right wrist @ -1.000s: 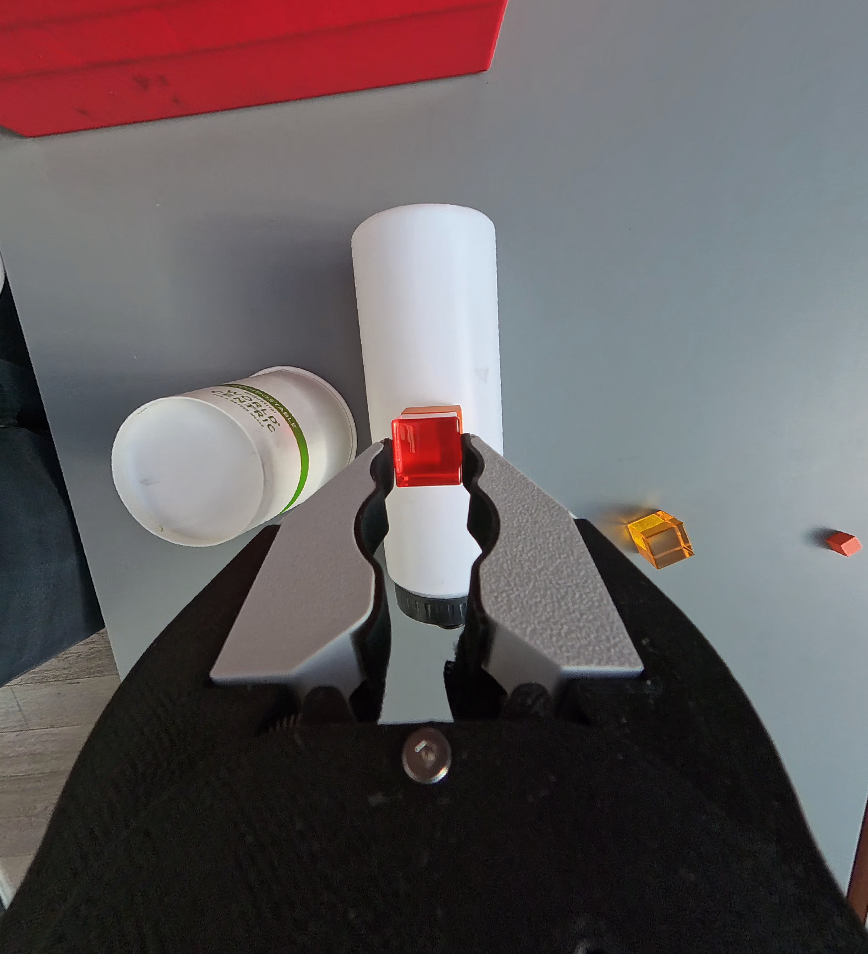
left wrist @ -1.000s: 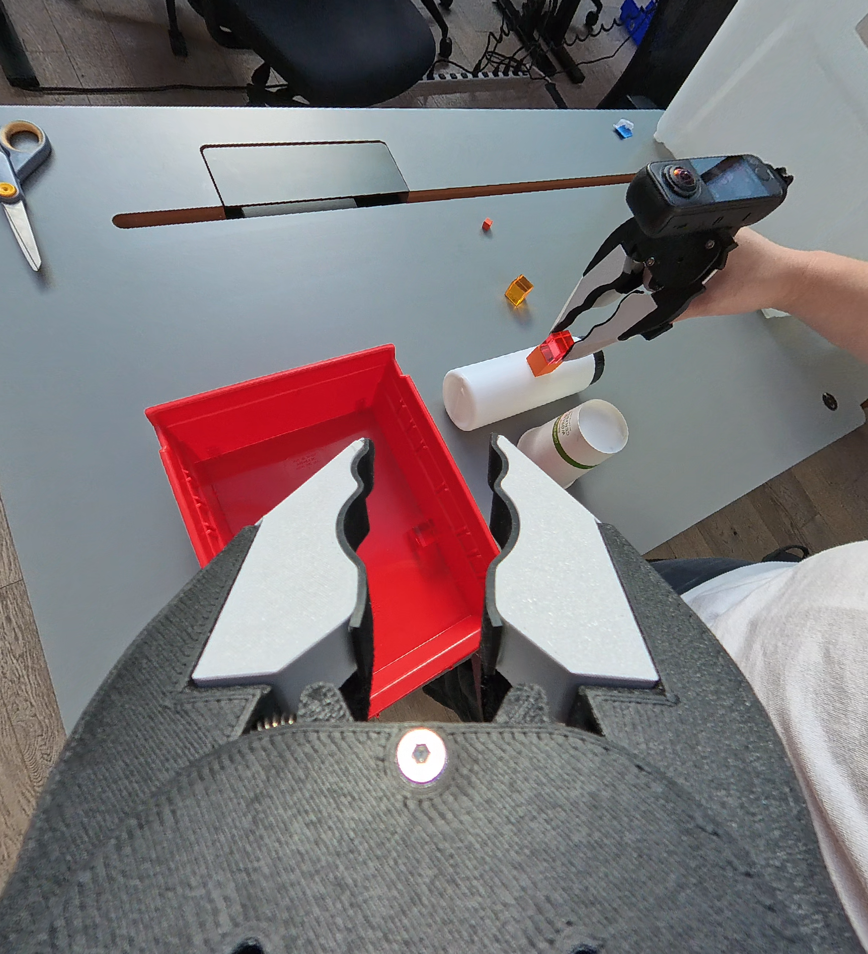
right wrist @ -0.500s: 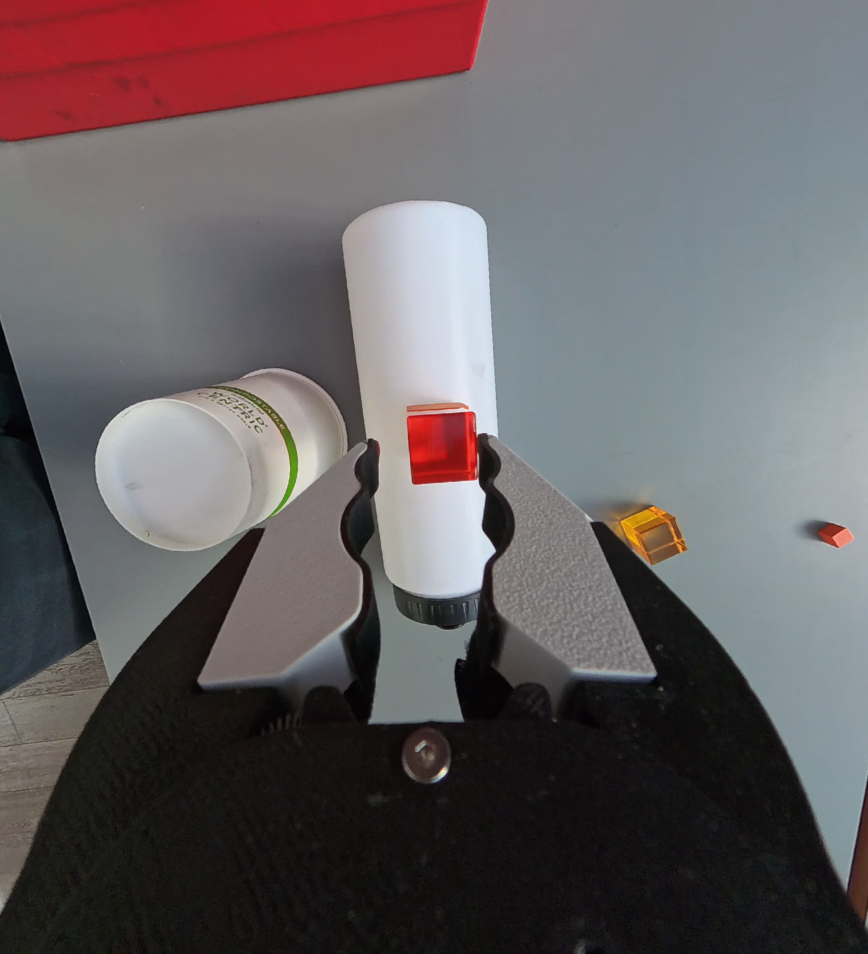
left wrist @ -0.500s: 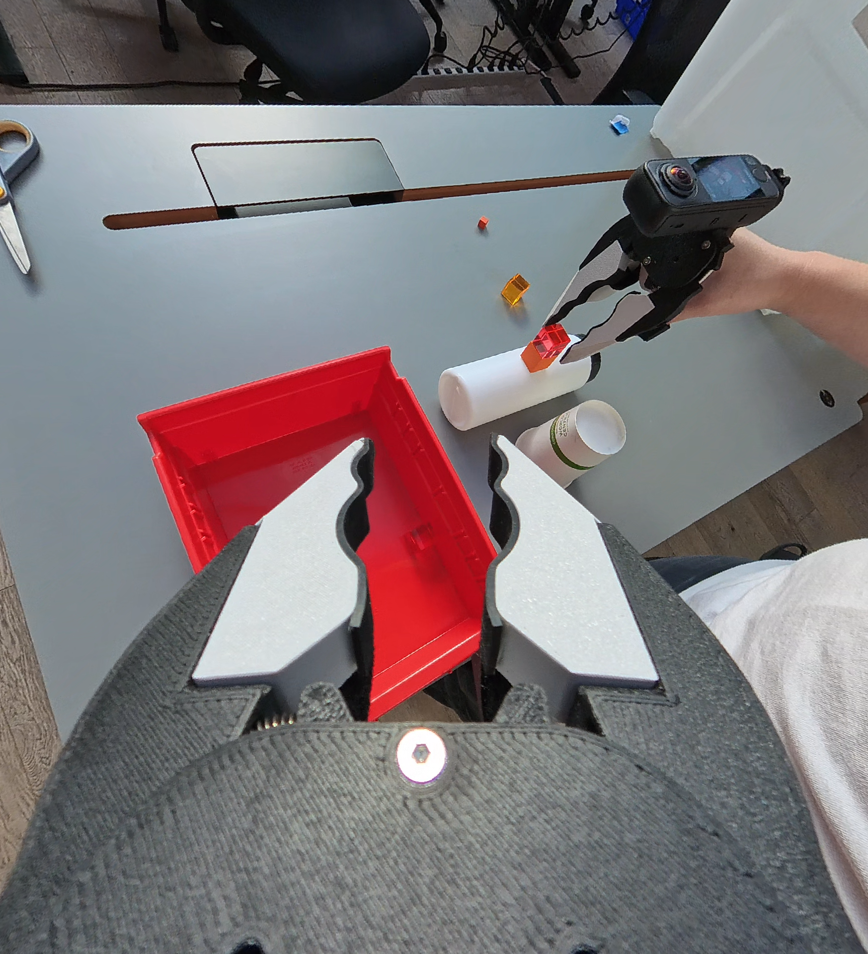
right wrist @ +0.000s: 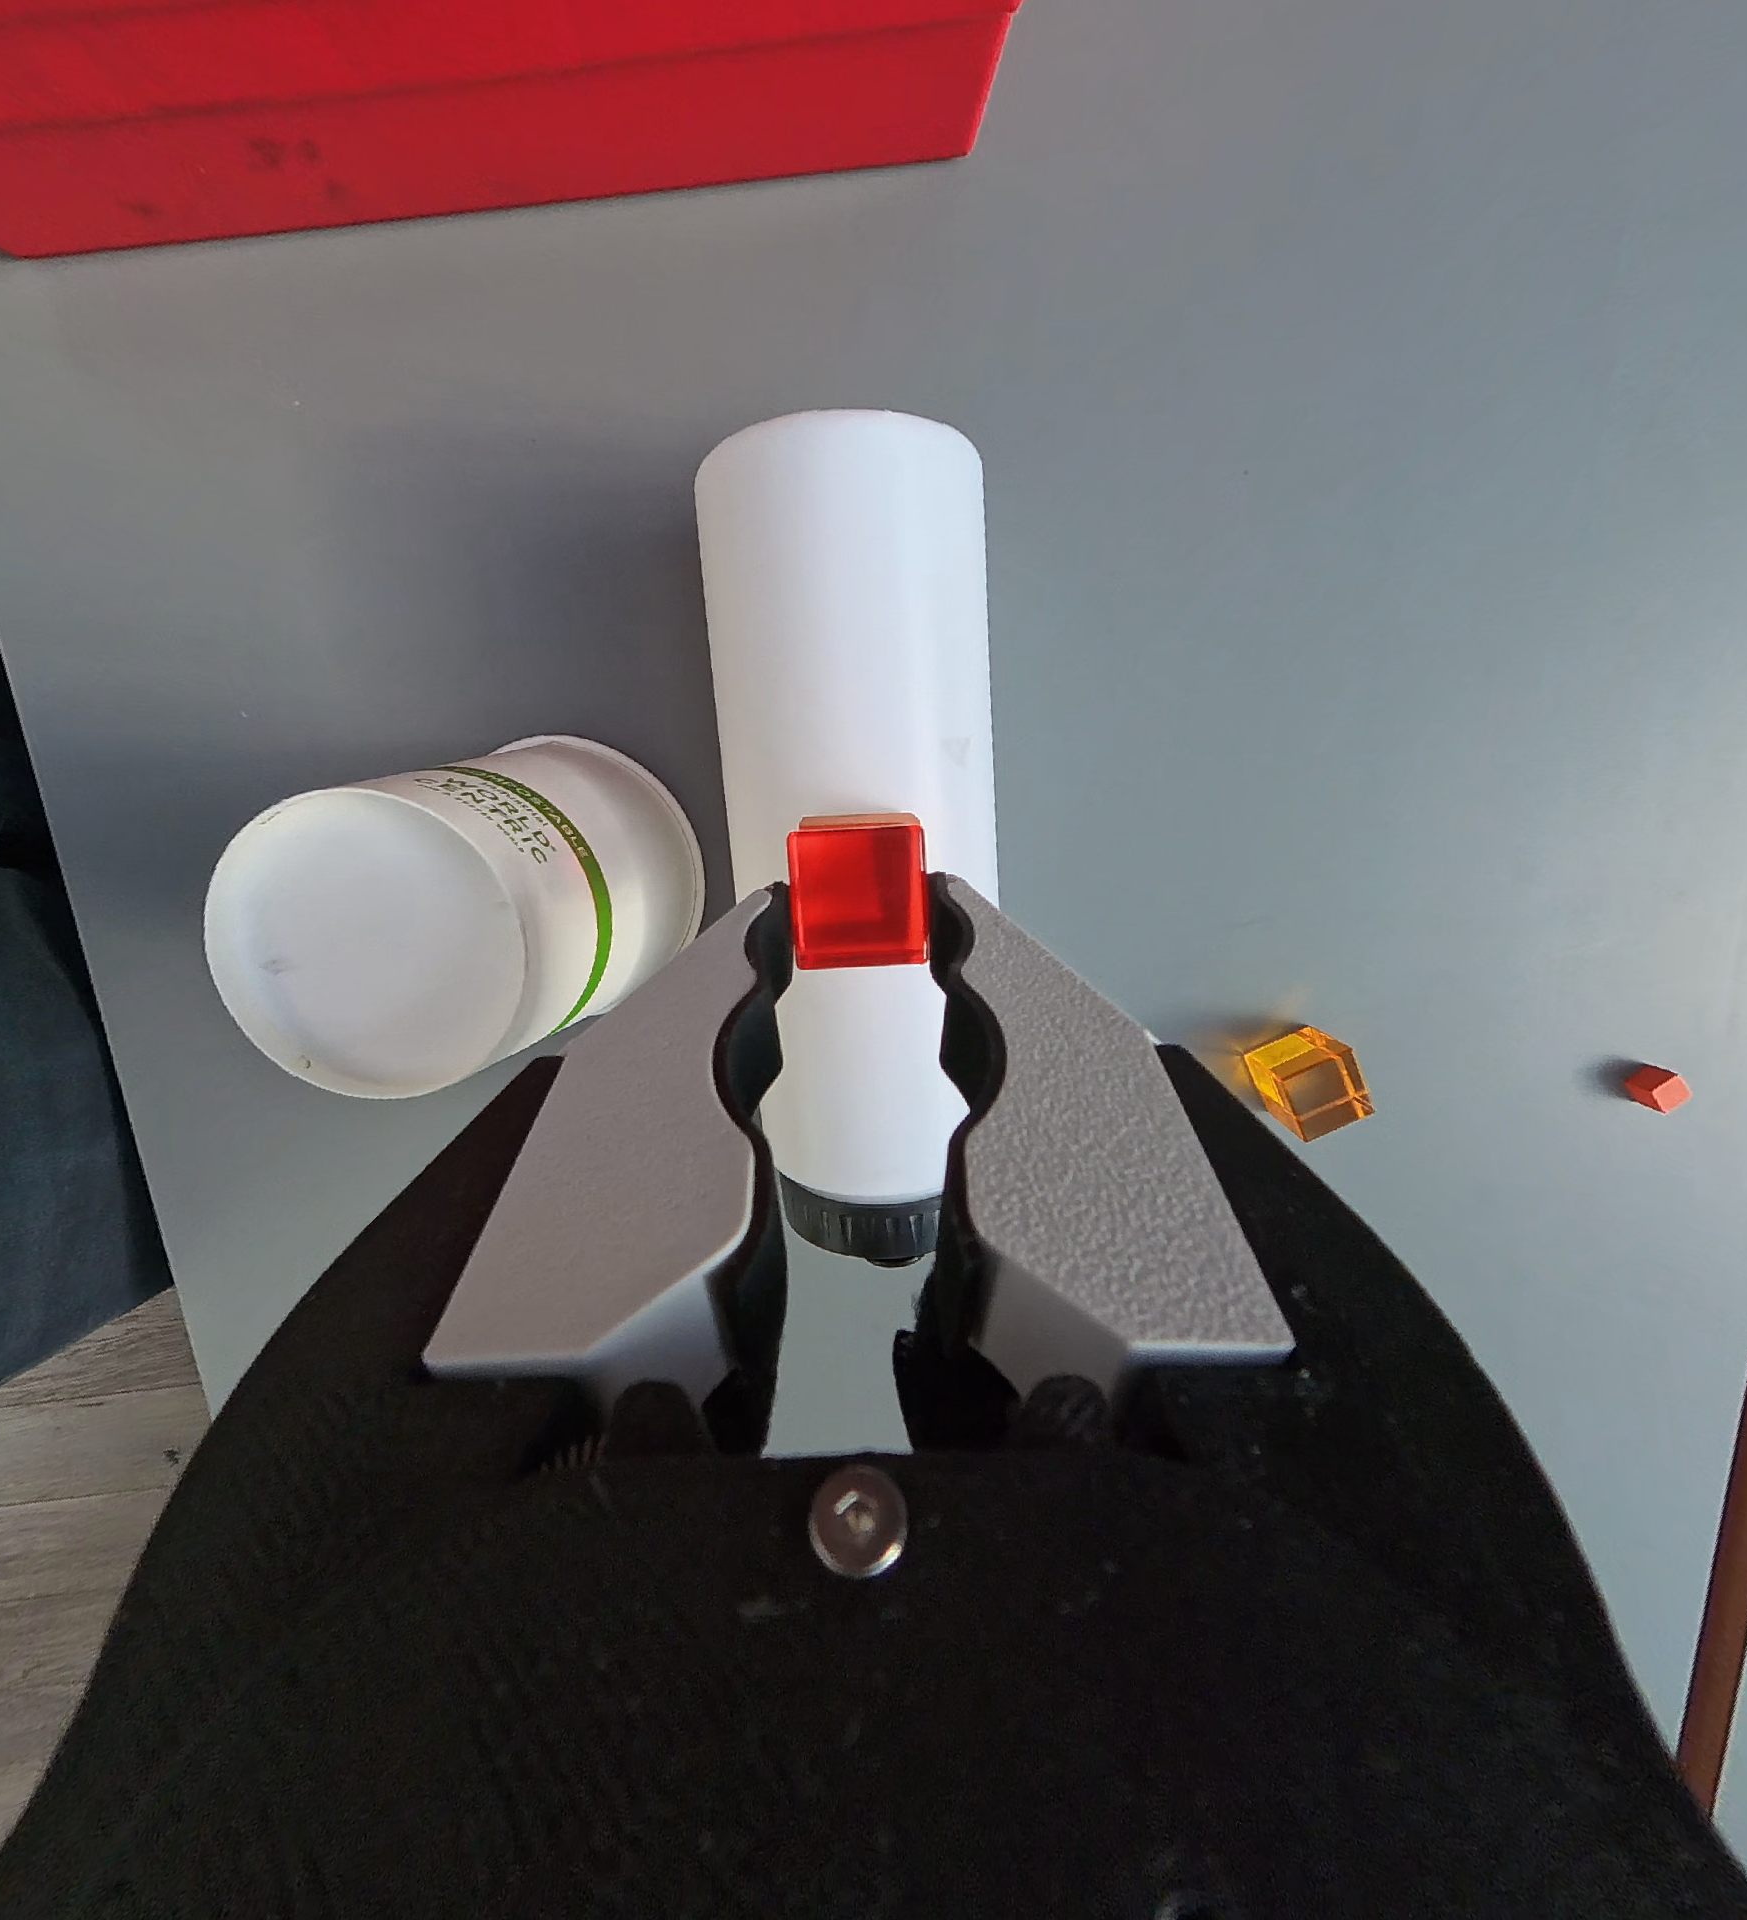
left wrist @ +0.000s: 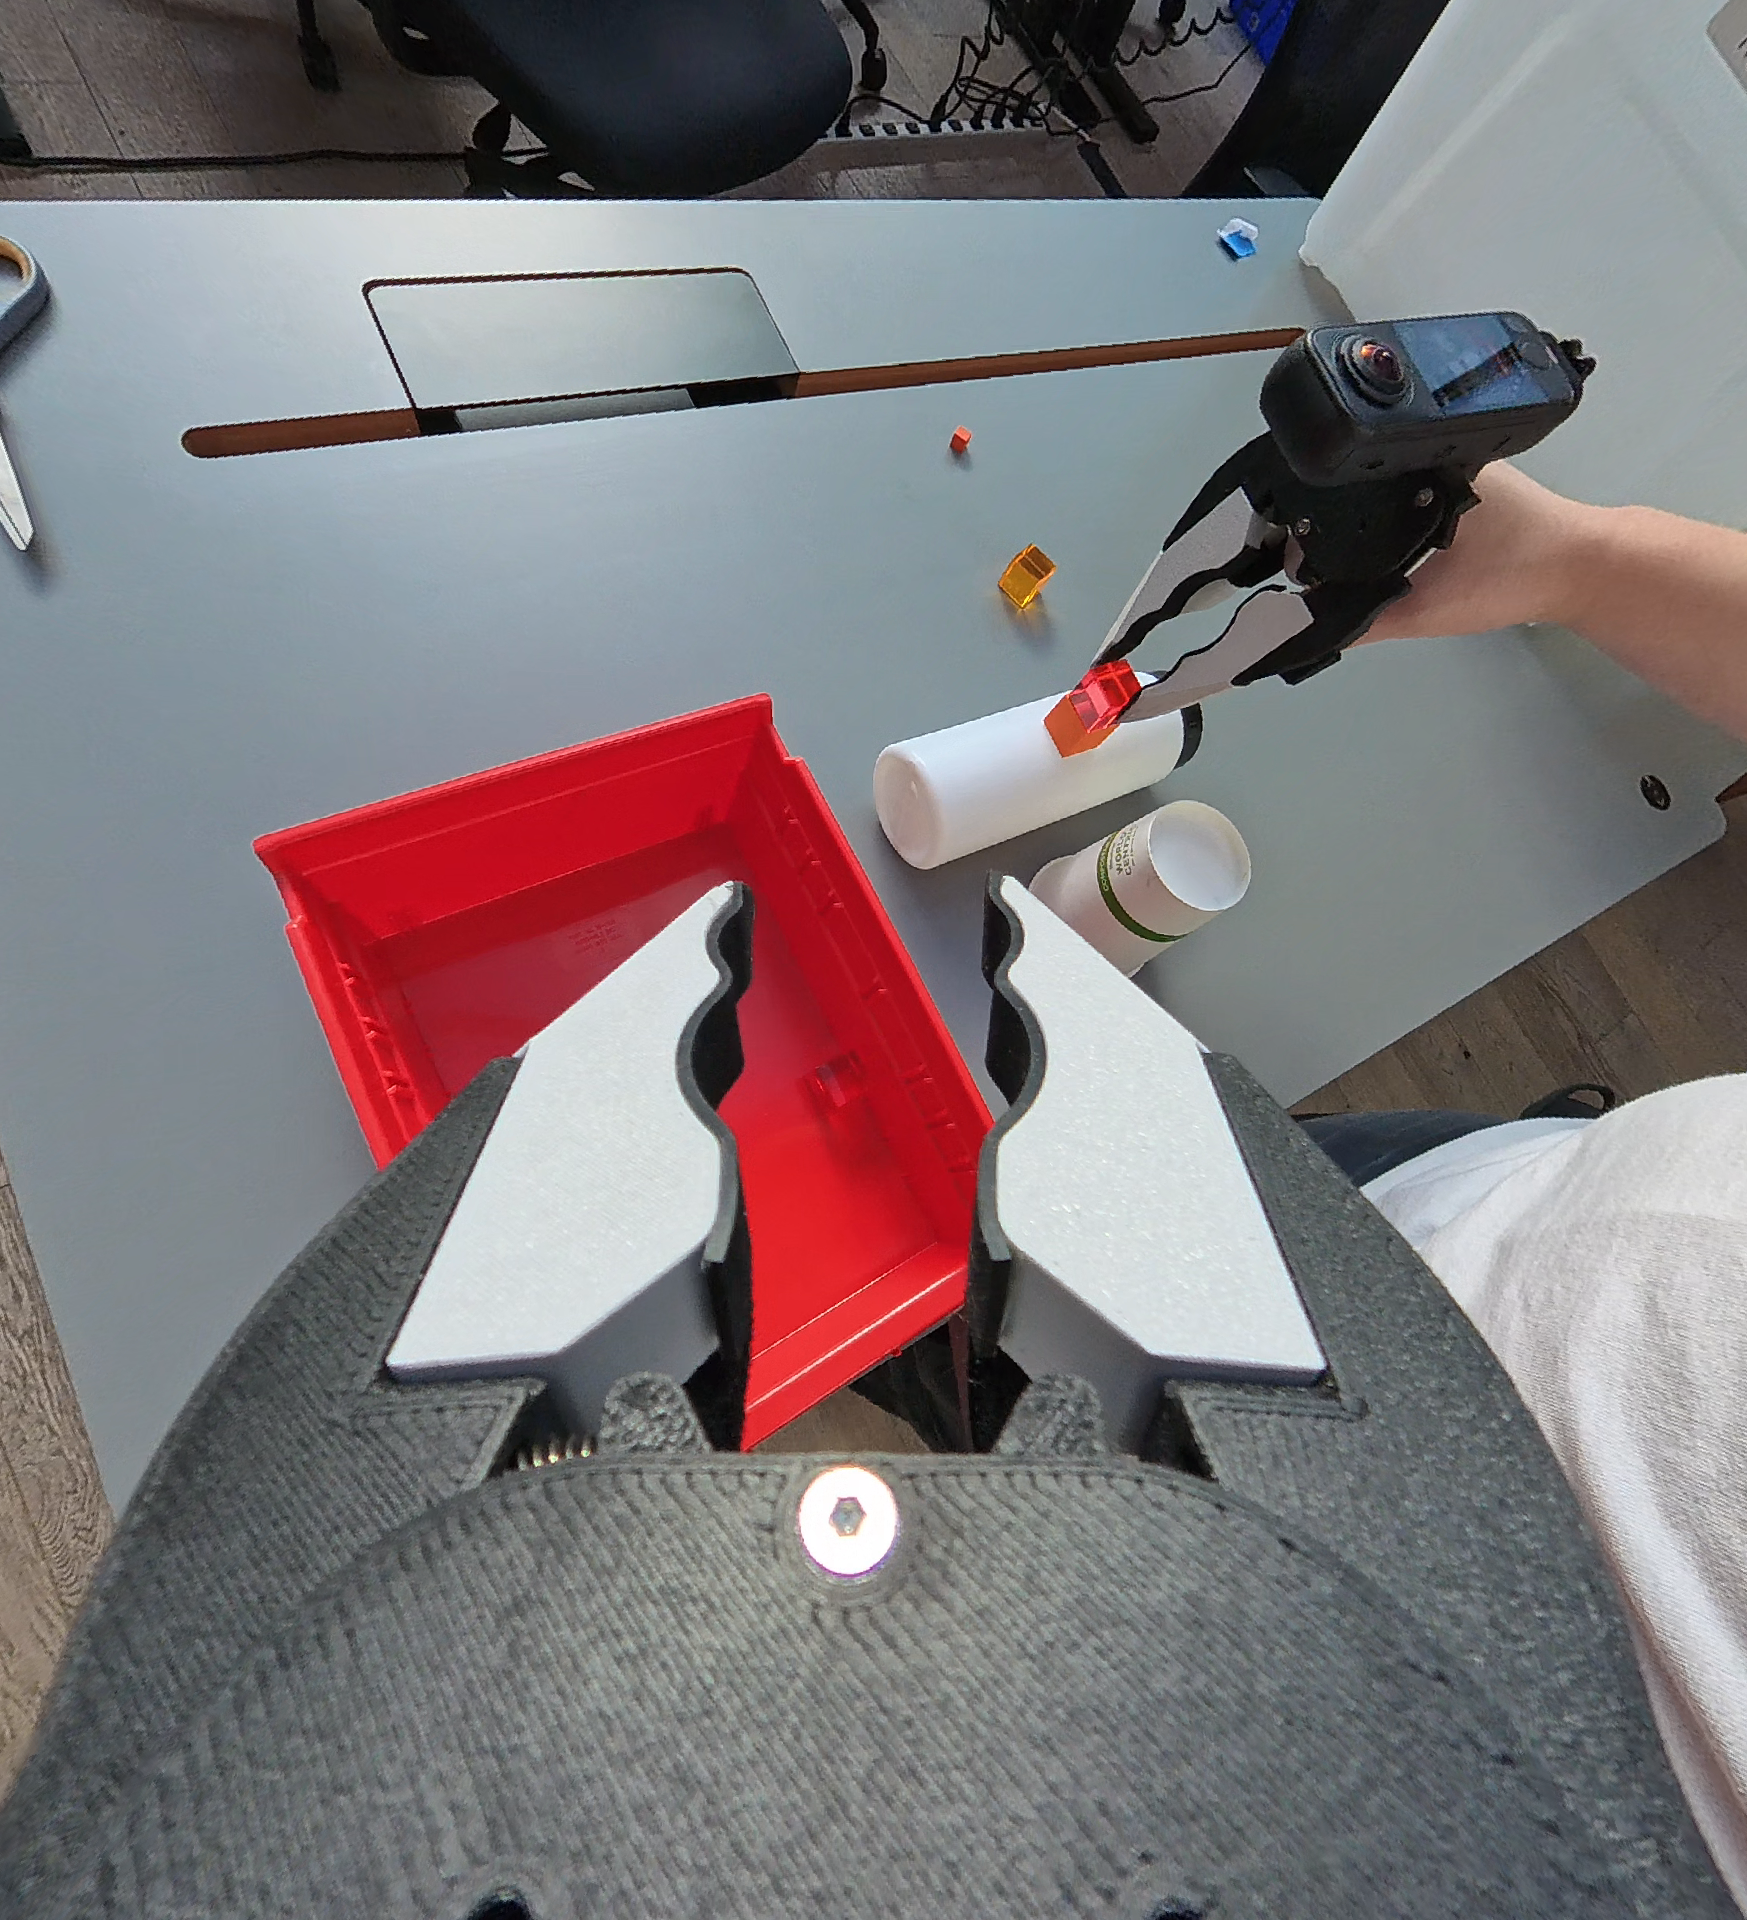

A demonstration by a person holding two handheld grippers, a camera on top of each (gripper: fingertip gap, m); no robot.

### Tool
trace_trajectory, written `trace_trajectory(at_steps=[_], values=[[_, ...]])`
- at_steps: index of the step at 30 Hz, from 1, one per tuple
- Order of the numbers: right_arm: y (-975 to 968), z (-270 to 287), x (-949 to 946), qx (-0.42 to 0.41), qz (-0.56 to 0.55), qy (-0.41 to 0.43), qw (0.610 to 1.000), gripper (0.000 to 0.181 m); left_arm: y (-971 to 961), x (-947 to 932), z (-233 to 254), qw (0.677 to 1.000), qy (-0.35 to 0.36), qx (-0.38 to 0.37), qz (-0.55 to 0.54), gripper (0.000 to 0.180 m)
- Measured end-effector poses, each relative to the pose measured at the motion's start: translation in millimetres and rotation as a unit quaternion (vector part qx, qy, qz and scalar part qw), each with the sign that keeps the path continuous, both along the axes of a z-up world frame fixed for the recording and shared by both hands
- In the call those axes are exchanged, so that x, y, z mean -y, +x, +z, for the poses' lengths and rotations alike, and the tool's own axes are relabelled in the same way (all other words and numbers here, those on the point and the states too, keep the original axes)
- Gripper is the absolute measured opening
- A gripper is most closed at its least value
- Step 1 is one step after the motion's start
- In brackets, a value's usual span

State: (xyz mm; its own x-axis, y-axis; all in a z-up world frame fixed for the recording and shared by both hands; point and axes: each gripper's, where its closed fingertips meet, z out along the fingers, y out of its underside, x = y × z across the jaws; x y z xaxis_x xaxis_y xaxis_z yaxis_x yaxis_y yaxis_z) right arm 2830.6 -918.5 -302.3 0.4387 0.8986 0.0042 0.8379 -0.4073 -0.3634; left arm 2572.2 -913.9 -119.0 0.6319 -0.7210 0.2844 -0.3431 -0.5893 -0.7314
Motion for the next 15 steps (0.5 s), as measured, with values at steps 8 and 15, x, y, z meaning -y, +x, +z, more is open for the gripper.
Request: trace_trajectory(at_steps=[8, 15], values=[[-2.2, 0.9, -0.1, -0.01, -0.006, 0.004, 1.0, 0.024, 1.7, 1.8, 1.7, 1.0, 0.002, -0.001, -0.005, 0.043], [-1.2, -2.8, 3.9, -0.006, -0.006, -0.001, 1.0, 0.027, 0.1, 3.8, 2.1, 1.0, 0.002, -0.004, -0.006, 0.043]])
